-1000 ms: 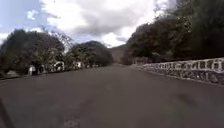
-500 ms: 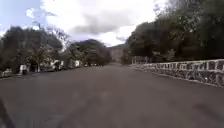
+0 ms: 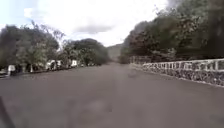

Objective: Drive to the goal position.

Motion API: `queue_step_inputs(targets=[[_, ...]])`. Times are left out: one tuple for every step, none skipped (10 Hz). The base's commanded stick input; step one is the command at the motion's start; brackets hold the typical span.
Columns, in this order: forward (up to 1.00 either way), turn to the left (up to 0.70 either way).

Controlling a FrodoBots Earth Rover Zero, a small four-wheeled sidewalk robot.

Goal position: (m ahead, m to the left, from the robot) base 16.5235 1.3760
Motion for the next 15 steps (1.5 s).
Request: queue_step_inputs(targets=[[1.0, 0.0], [1.0, 0.0], [1.0, 0.0], [1.0, 0.0], [1.0, 0.0], [1.0, 0.0], [1.0, 0.0], [1.0, 0.0], [1.0, 0.05], [1.0, 0.12], [1.0, 0.19], [1.0, 0.15], [1.0, 0.06], [1.0, 0.0], [1.0, 0.0]])
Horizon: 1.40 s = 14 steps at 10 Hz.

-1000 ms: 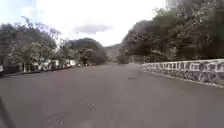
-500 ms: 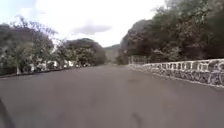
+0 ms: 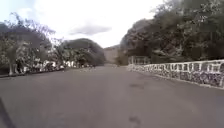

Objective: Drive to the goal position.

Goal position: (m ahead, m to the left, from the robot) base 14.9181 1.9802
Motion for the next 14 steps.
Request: queue_step_inputs(targets=[[1.0, 0.0], [1.0, 0.0], [1.0, 0.0], [1.0, 0.0], [1.0, 0.0], [1.0, 0.0], [1.0, 0.0], [1.0, 0.0], [1.0, 0.0], [1.0, 0.0], [1.0, 0.0], [1.0, 0.01], [1.0, 0.02], [1.0, 0.02]])
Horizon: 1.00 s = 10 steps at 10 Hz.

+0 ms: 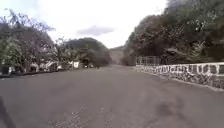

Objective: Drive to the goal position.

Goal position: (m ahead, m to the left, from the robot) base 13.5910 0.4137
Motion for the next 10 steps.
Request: queue_step_inputs(targets=[[1.0, 0.03], [1.0, 0.05], [1.0, 0.05], [1.0, 0.05], [1.0, 0.21], [1.0, 0.2], [1.0, 0.0], [1.0, 0.0], [1.0, 0.0], [1.0, 0.0]])
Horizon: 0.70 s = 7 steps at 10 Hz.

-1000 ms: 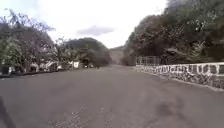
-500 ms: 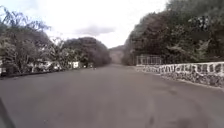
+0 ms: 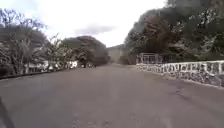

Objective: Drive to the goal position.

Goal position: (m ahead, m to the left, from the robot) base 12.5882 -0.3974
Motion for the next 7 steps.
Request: queue_step_inputs(targets=[[1.0, 0.0], [1.0, 0.0], [1.0, 0.0], [1.0, 0.0], [1.0, 0.0], [1.0, 0.0], [1.0, 0.0]])
